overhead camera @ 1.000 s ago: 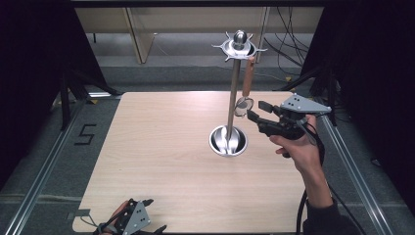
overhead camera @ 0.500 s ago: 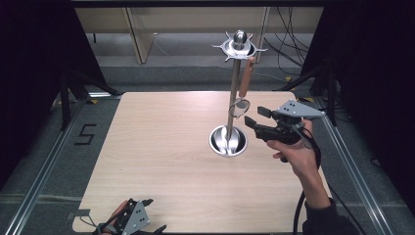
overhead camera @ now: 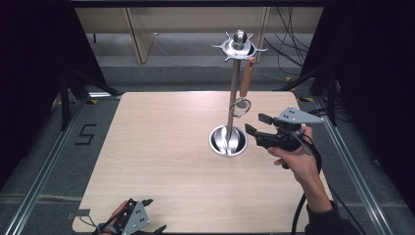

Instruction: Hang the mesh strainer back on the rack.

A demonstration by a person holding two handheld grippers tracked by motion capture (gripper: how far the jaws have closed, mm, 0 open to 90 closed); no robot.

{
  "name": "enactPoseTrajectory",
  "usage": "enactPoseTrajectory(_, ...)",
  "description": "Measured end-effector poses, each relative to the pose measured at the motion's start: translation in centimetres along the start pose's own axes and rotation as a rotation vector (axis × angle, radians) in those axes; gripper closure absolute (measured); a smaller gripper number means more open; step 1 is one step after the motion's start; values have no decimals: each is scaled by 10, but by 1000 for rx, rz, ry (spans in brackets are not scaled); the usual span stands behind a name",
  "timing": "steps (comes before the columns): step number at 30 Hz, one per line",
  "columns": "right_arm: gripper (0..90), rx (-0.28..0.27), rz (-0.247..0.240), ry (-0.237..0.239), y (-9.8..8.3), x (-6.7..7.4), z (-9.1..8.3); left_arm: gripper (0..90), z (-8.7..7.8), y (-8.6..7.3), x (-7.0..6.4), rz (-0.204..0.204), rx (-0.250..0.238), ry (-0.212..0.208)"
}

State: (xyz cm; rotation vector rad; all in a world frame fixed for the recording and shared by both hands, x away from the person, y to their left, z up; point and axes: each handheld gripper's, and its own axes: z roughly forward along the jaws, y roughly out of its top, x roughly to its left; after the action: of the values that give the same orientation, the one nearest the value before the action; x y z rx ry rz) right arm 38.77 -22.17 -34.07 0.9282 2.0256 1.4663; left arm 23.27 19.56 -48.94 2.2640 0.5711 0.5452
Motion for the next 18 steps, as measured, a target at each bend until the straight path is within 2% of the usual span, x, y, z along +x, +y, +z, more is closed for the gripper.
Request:
enactPoseTrajectory(2, 382, 12, 8, 7, -1, 1, 0, 153, 0, 0, 0, 0, -3, 0)
enactPoseTrajectory(3, 382, 10, -11, -4, -1, 1, 0, 153, 0, 0, 0, -1, -3, -2)
enactPoseTrajectory(4, 380, 17, 9, 6, -3, 4, 1, 153, 0, 0, 0, 2, 2, 1)
enactPoseTrajectory(5, 380, 17, 9, 6, -3, 4, 1, 153, 0, 0, 0, 2, 2, 1)
enactPoseTrajectory(6, 380, 10, -2, 1, -4, 4, 2, 153, 0, 0, 0, -5, -3, -1)
enactPoseTrajectory(7, 379, 18, -4, 17, -6, 4, 3, 153, 0, 0, 0, -2, 1, -1)
enactPoseTrajectory(9, 379, 34, 1, 10, -7, 5, 2, 153, -1, 1, 1, 9, 8, 4)
enactPoseTrajectory(11, 379, 29, -6, 11, -9, 6, 4, 153, 0, 1, -1, -19, -16, -4)
enactPoseTrajectory(16, 376, 65, 0, 15, -15, 10, 7, 153, 0, 0, -1, -19, -15, -4)
enactPoseTrajectory(18, 375, 66, -13, 22, -18, 11, 9, 153, 0, 1, -1, -18, -16, -4)
